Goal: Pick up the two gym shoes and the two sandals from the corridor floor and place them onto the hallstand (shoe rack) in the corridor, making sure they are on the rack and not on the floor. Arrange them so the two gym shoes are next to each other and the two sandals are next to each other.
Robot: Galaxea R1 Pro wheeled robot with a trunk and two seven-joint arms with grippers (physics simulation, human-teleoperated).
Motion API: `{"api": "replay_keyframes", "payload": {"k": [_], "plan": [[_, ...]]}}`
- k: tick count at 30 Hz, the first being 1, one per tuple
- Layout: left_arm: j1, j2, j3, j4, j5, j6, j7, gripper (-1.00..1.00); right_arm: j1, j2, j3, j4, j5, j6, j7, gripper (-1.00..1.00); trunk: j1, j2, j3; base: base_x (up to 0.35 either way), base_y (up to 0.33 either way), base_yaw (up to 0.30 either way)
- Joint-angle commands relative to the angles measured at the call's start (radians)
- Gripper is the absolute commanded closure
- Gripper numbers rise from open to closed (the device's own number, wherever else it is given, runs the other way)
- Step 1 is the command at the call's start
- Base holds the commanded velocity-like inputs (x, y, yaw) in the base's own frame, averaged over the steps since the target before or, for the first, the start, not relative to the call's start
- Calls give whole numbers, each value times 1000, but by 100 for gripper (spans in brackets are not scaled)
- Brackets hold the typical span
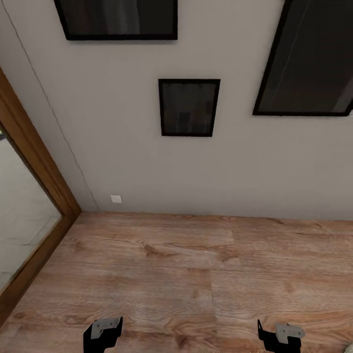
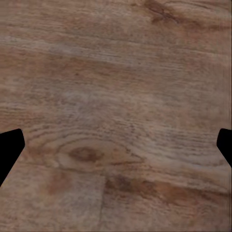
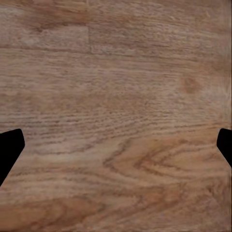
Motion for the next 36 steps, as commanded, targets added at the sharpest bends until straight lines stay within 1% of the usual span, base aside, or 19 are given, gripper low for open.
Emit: {"api": "replay_keyframes", "payload": {"k": [1, 2, 5, 25, 36], "plan": [[0, -1, 9, 0, -10, -3, -5, -100, 0, 0, 6, 0, -6, -2, -4, -100, 0, 0, -1, 0, 0, -300], [0, -1, 9, -1, -10, -3, -4, -100, 0, 0, -6, 1, -6, -2, -4, -100, 0, 0, -1, 0, 0, -300], [0, -1, 8, -1, -10, -3, -4, -100, 0, 0, -10, 1, -6, -2, -4, -100, 0, 0, -1, 0, 0, -300], [0, -1, 9, 0, -11, -3, -4, -100, 0, 1, -12, 1, -4, -2, -4, -100, 0, 0, 0, 0, 0, -300], [0, -1, 8, 0, -11, -3, -4, -100, 0, 1, -12, 1, -4, -2, -4, -100, 0, 0, 7, 0, 0, -288]]}}
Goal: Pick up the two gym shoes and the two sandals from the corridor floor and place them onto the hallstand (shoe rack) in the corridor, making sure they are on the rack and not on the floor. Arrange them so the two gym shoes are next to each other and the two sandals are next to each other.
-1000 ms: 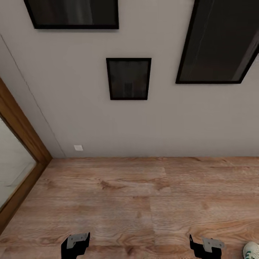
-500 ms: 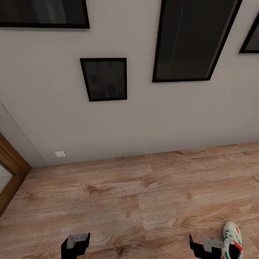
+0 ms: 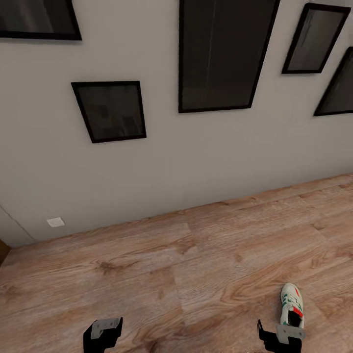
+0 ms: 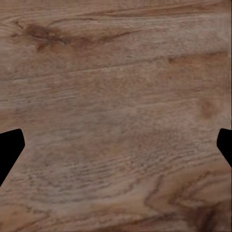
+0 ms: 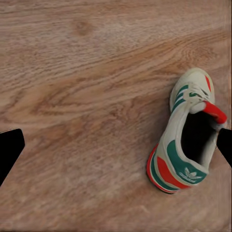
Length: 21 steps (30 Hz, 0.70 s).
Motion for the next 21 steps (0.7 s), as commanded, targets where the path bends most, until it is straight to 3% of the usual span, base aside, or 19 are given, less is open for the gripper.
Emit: {"api": "replay_keyframes", "payload": {"k": [1, 21], "plan": [[0, -1, 9, 0, -10, -3, -5, -100, -1, 0, 9, 0, -6, -2, -4, -100, 0, 0, 0, 0, 0, -279], [0, -1, 8, 0, -11, -3, -5, -100, -1, 1, 9, 0, -6, -2, -4, -100, 0, 0, 18, 0, 0, -277]]}}
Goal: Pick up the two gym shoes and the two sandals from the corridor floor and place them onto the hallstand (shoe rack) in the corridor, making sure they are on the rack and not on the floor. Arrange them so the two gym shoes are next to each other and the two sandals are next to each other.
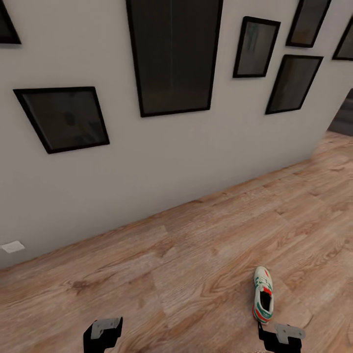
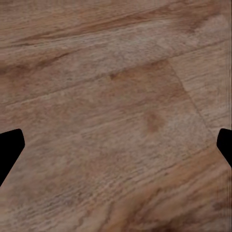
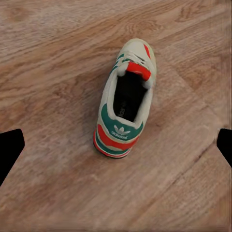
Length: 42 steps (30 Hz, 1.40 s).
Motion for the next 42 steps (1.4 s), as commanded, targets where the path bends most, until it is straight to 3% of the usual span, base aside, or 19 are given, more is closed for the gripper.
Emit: {"api": "replay_keyframes", "payload": {"k": [1, 22, 42], "plan": [[0, -1, 9, 0, -10, -3, -5, -100, -1, 0, 9, 0, -6, -2, -4, -100, 0, 0, 0, 0, 0, -277], [0, -1, 9, 0, -10, -3, -5, -100, -1, 1, 9, 0, -6, -2, -4, -100, 0, 0, 18, 0, 0, -269], [0, -1, 9, 0, -10, -3, -5, -100, 0, 2, 9, -3, -6, -1, -3, -100, 0, 0, 19, 0, 0, -19]]}}
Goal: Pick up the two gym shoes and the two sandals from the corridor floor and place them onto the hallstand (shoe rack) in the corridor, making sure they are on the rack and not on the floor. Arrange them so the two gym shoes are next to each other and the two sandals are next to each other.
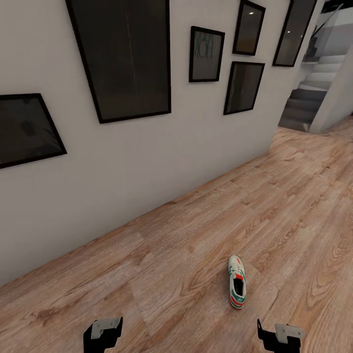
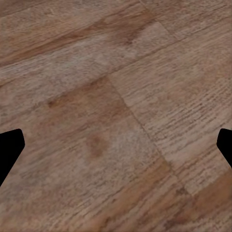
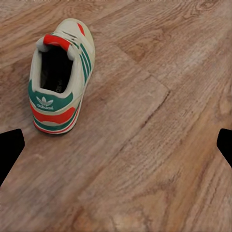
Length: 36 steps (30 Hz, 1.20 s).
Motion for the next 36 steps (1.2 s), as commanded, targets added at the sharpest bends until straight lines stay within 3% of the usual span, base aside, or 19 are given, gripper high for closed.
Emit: {"api": "replay_keyframes", "payload": {"k": [1, 11, 20, 26, 36], "plan": [[-1, -1, 9, 0, -10, -3, -4, -100, 0, 0, 10, -1, -5, -2, -4, -100, 0, 0, -1, 0, 0, 0], [-1, -1, 9, 0, -10, -3, -4, -100, 0, 0, 8, -1, -4, -2, -6, -100, 0, 0, 0, 0, 0, -21], [-1, -1, 9, 0, -9, -3, -5, -100, 0, 0, 8, -1, -4, -2, -6, -100, 0, 0, 0, 11, 0, -246], [-1, -2, 7, 0, -10, -3, -6, -100, 0, 0, 8, -1, -4, -2, -6, -100, 0, 0, 0, 260, 0, -263], [-1, -2, 8, 0, -10, -3, -6, -100, 0, 0, 8, -1, -4, -2, -6, -100, 0, 0, 0, 332, 18, -38]]}}
